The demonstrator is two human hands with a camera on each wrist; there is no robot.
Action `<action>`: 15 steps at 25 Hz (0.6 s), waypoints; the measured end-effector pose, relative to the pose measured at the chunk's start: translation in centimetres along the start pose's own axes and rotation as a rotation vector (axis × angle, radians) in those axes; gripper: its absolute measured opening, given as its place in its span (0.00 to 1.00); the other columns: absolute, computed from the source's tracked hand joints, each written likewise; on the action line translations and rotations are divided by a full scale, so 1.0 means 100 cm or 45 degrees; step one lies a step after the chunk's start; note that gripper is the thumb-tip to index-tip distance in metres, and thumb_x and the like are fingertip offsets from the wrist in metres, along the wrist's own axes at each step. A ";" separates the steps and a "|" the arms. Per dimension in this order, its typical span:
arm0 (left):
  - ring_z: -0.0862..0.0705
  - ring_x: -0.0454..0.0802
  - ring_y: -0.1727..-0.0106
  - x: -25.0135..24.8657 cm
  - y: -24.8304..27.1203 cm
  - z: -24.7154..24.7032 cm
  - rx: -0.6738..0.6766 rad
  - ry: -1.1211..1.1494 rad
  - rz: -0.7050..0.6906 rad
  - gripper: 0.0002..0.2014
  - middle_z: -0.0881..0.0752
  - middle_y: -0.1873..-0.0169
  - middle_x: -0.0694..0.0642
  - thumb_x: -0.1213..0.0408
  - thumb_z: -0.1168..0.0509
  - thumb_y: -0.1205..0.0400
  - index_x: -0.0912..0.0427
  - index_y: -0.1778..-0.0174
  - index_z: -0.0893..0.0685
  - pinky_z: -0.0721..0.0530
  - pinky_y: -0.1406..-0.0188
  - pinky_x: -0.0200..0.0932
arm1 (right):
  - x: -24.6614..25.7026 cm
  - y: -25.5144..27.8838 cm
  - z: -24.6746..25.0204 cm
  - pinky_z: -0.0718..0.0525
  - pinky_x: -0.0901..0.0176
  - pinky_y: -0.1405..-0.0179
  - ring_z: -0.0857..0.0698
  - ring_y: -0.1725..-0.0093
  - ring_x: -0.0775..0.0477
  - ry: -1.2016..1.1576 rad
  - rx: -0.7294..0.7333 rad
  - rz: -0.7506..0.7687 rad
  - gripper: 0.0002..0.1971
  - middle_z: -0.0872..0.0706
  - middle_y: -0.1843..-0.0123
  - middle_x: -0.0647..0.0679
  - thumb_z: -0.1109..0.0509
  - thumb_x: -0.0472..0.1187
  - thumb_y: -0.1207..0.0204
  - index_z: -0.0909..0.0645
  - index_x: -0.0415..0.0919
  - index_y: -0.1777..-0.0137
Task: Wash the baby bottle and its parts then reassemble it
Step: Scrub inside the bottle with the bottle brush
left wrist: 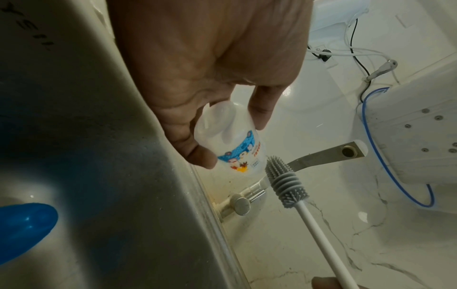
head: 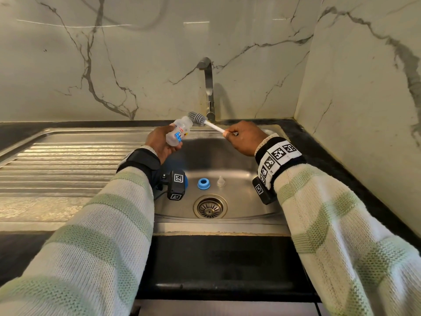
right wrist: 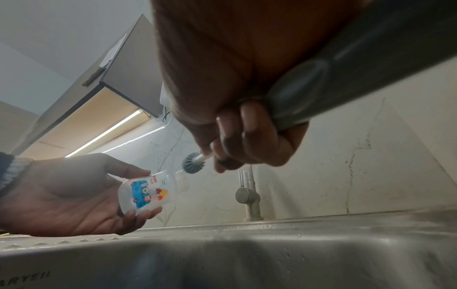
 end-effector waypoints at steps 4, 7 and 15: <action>0.18 0.59 0.56 0.003 -0.001 0.005 -0.026 -0.022 0.005 0.15 0.18 0.47 0.66 0.61 0.38 0.14 0.65 0.34 0.22 0.15 0.69 0.43 | -0.002 0.002 -0.004 0.27 0.63 0.69 0.21 0.69 0.54 -0.024 0.039 -0.002 0.16 0.18 0.67 0.53 0.36 0.50 0.16 0.12 0.41 0.39; 0.18 0.59 0.59 0.001 -0.001 -0.001 0.015 -0.037 -0.031 0.14 0.17 0.48 0.66 0.60 0.39 0.14 0.61 0.35 0.19 0.15 0.71 0.43 | 0.001 0.001 -0.005 0.26 0.62 0.66 0.20 0.67 0.53 -0.049 0.044 0.002 0.16 0.18 0.66 0.53 0.36 0.50 0.15 0.12 0.42 0.40; 0.17 0.58 0.54 0.005 -0.007 0.003 -0.006 -0.067 -0.030 0.21 0.18 0.41 0.67 0.59 0.36 0.15 0.64 0.28 0.23 0.14 0.70 0.41 | 0.003 0.003 -0.002 0.28 0.64 0.72 0.22 0.70 0.56 -0.022 0.025 0.006 0.16 0.19 0.68 0.54 0.37 0.50 0.15 0.12 0.42 0.40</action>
Point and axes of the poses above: each hand's wrist, its own y-axis away from the middle knuckle, its own z-axis out of the back of the hand, x = y × z, the point moved 10 cm from there along -y, towards the middle knuckle
